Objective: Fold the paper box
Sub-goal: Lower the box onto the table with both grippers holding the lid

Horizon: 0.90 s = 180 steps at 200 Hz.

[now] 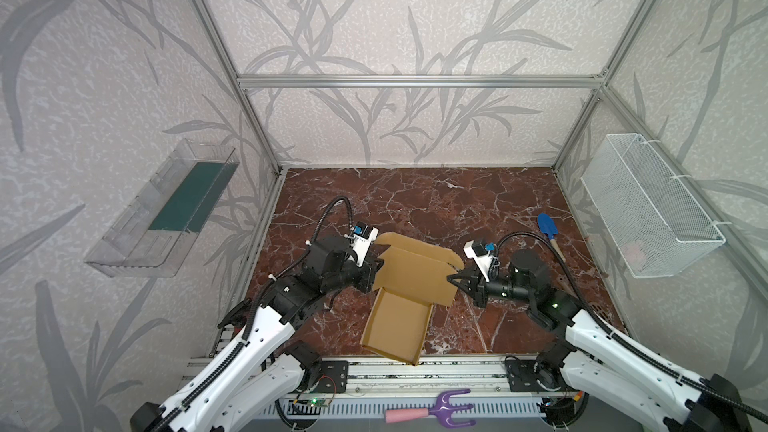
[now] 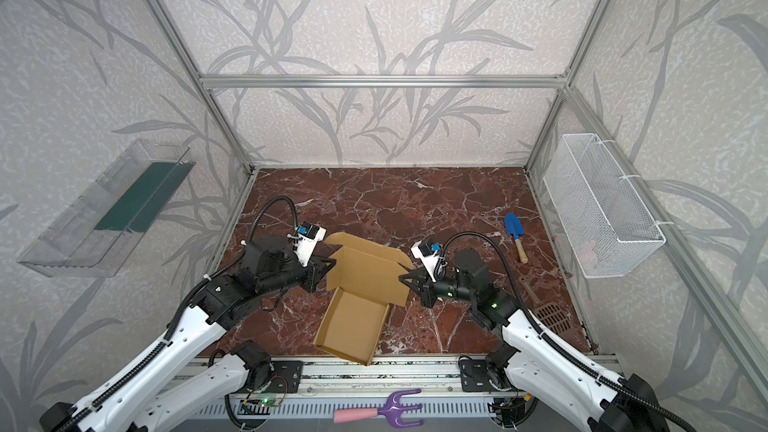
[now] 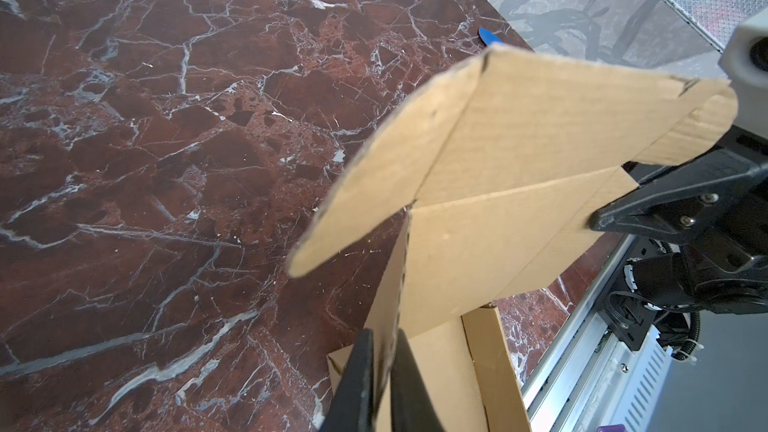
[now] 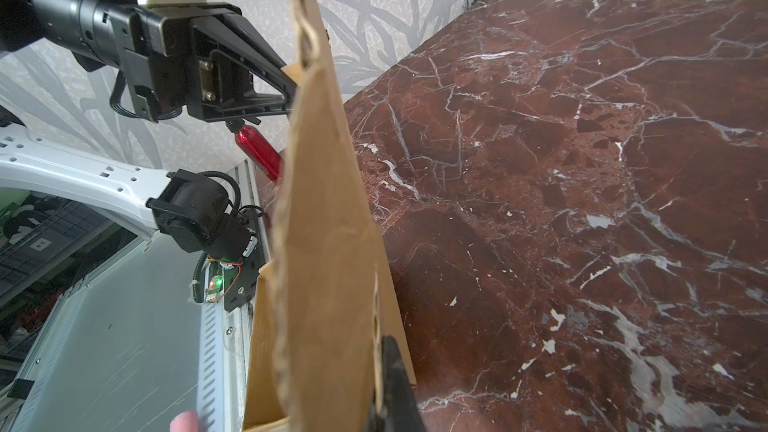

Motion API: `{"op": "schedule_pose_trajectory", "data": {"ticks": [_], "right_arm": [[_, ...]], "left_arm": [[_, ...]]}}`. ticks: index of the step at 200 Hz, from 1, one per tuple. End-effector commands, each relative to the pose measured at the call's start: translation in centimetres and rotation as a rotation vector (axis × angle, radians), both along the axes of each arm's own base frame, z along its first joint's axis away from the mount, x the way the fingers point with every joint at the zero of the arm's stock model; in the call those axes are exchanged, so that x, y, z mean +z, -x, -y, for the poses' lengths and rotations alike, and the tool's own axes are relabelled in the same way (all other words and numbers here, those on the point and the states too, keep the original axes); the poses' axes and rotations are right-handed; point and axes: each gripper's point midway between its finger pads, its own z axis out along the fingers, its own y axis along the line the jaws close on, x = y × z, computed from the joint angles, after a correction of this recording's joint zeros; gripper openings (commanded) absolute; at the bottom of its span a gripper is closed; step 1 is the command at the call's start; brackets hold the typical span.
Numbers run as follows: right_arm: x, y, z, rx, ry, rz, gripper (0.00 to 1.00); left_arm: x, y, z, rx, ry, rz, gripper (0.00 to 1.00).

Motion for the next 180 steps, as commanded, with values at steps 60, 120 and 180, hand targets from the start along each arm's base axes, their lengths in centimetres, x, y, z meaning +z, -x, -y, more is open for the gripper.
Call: {"op": "schedule_pose_trajectory", "data": {"ticks": [60,120,180], "right_arm": [[2.1,0.0,-0.4,0.018,-0.036,0.052,0.00],[1.3,-3.2,0.8,-0.153,0.079,0.050,0.00],[1.3,-7.0,2.0,-0.325,0.185,0.078,0.00]], "left_arm": [[0.8,-0.6,0.0,0.015,0.037,0.010,0.04],[1.0,-1.0,0.2,0.073,0.125,-0.012,0.00],[0.7,-2.8,-1.0,0.254,0.213,0.028,0.00]]}}
